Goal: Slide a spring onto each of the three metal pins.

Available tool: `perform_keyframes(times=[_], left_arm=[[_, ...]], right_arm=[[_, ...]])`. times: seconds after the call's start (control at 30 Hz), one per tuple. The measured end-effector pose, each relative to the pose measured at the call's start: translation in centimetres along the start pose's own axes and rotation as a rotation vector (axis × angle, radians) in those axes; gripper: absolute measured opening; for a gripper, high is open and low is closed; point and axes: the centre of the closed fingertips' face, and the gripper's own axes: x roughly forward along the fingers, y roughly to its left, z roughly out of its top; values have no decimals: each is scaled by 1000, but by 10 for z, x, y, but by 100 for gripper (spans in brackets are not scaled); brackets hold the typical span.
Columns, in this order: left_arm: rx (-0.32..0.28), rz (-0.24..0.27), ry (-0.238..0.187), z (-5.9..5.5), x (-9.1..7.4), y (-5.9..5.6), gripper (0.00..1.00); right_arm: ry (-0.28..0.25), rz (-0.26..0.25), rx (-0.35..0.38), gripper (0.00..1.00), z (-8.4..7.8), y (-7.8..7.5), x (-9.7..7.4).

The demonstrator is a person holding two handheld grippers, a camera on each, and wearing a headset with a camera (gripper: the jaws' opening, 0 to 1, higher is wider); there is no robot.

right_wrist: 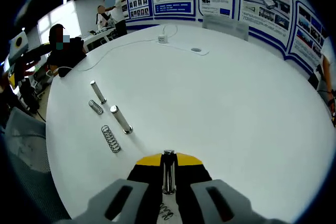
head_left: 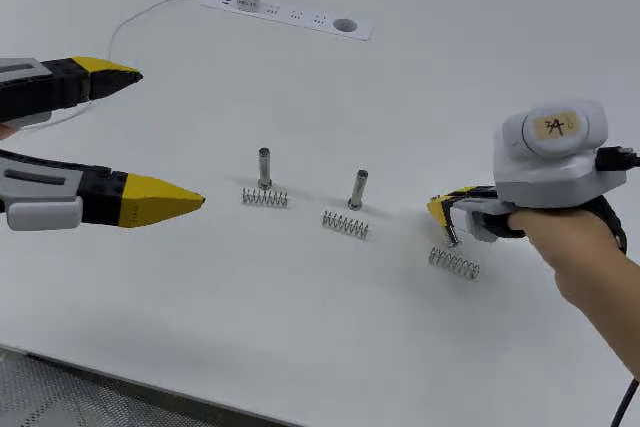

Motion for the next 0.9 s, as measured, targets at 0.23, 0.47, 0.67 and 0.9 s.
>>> perform_keyframes(times=[0.23, 0.47, 0.67, 0.9], left_arm=[[-8, 0, -17, 4, 3, -1, 91], [-3, -6, -12, 4, 3, -3, 90], [-3, -5, -8, 3, 2, -5, 91], [-6, 2, -5, 2, 0, -5, 90]], right_arm=[[-43, 4, -7, 8, 7, 0, -6], [-75, -2, -17, 8, 6, 2, -13], [-107, -10, -22, 8, 3, 3, -19], [-135, -15, -29, 8, 1, 2, -23]])
